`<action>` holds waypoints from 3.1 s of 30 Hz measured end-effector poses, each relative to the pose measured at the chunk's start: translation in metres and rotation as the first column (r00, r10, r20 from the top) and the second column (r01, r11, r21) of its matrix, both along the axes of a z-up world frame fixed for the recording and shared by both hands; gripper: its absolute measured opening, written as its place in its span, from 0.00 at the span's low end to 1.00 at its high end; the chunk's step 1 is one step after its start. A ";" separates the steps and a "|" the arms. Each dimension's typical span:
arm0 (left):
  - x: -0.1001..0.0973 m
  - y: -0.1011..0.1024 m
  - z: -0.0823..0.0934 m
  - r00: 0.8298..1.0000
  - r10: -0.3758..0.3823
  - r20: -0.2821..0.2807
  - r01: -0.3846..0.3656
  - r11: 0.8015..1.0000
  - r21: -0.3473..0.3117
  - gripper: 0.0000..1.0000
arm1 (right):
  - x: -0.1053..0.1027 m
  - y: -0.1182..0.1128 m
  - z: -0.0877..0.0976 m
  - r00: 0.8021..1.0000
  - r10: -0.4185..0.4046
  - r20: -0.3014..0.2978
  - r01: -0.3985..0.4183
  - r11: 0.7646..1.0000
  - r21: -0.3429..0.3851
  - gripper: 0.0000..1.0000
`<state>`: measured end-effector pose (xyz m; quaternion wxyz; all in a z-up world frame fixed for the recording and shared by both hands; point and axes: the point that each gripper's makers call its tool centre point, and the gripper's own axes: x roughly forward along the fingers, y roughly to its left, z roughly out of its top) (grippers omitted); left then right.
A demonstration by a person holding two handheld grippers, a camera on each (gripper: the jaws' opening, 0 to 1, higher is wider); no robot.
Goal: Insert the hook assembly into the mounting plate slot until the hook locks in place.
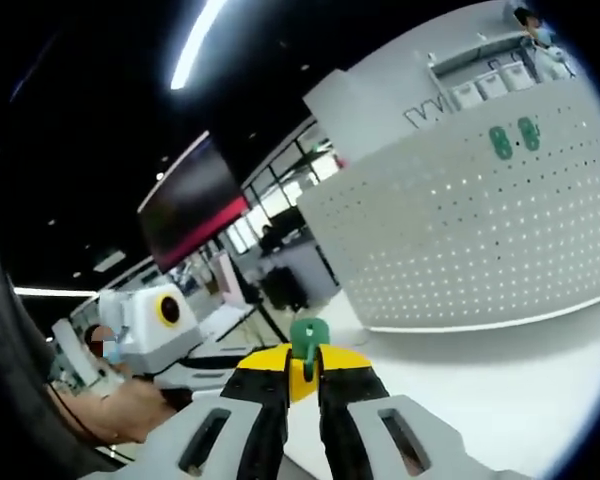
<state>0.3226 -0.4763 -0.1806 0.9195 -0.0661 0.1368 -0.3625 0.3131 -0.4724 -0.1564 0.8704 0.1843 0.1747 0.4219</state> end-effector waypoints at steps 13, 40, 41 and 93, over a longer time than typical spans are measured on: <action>0.000 -0.001 0.006 0.998 0.008 0.056 -0.009 1.000 0.026 0.02 | 0.002 -0.002 0.002 0.999 -0.033 0.017 0.033 0.999 -0.002 0.03; -0.002 -0.003 0.003 1.000 -0.021 0.007 0.021 1.000 -0.020 0.04 | 0.002 -0.004 0.001 0.997 -0.051 0.065 0.052 0.999 -0.014 0.00; -0.002 -0.003 0.003 1.000 -0.023 0.007 0.023 1.000 -0.018 0.04 | 0.002 -0.004 0.001 0.996 -0.046 0.078 0.048 0.999 -0.025 0.00; -0.023 -0.031 0.014 0.989 -0.124 0.078 0.122 0.992 0.031 0.91 | 0.024 -0.031 -0.010 0.986 -0.080 0.144 0.097 0.988 -0.116 0.00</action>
